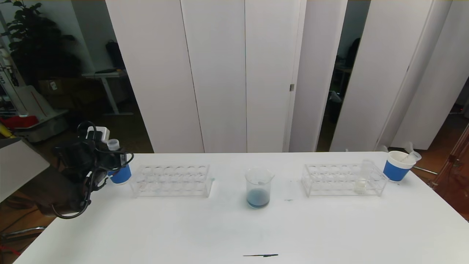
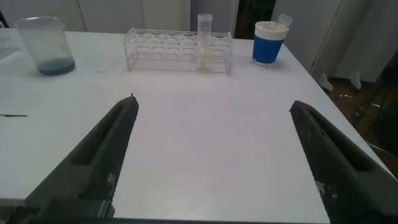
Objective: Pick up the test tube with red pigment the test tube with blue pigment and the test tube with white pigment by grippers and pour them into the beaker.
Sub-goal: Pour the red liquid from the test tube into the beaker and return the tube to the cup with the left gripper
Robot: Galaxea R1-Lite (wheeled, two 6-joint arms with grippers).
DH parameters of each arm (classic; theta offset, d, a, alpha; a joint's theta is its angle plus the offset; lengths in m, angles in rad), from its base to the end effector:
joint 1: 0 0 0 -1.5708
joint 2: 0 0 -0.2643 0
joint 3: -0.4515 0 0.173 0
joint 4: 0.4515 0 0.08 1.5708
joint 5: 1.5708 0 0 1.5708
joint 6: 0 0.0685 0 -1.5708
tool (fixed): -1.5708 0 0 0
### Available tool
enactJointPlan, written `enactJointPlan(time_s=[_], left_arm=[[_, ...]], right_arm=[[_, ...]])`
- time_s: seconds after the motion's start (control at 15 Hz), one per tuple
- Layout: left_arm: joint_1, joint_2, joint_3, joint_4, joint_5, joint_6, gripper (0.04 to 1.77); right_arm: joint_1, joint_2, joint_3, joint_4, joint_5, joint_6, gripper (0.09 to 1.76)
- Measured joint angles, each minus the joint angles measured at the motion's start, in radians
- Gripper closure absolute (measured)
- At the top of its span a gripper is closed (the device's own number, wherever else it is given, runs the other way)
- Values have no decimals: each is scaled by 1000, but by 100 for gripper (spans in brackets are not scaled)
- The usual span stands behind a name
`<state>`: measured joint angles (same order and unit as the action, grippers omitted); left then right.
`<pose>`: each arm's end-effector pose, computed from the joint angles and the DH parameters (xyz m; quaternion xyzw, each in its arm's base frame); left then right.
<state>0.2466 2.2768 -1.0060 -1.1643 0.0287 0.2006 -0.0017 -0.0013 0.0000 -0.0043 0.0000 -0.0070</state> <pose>0.4235 0.1086 0.0589 0.0933 0.0664 0.1310 0.9847 0.0398 -0.0001 0.0762 -0.0035 -0.0028 -0.0009 1.0000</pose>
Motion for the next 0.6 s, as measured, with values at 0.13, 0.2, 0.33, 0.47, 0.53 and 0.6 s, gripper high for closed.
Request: enactJointPlan(time_s=[0.13, 0.2, 0.33, 0.47, 0.53, 0.6], left_arm=[[7, 4, -7, 14, -7, -1, 121], [11, 7, -10, 17, -6, 0, 106], [13, 11, -14, 18, -7, -8, 39], [11, 13, -16, 16, -8, -14, 6], [13, 13, -16, 16, -8, -14, 6], [13, 12, -16, 16, -9, -13, 6]], right_arm=[[0, 0, 0, 0, 0, 0, 10], [0, 0, 0, 0, 0, 0, 10], [0, 0, 0, 0, 0, 0, 10], [0, 0, 0, 0, 0, 0, 10], [0, 0, 0, 0, 0, 0, 10], [0, 0, 0, 0, 0, 0, 10]])
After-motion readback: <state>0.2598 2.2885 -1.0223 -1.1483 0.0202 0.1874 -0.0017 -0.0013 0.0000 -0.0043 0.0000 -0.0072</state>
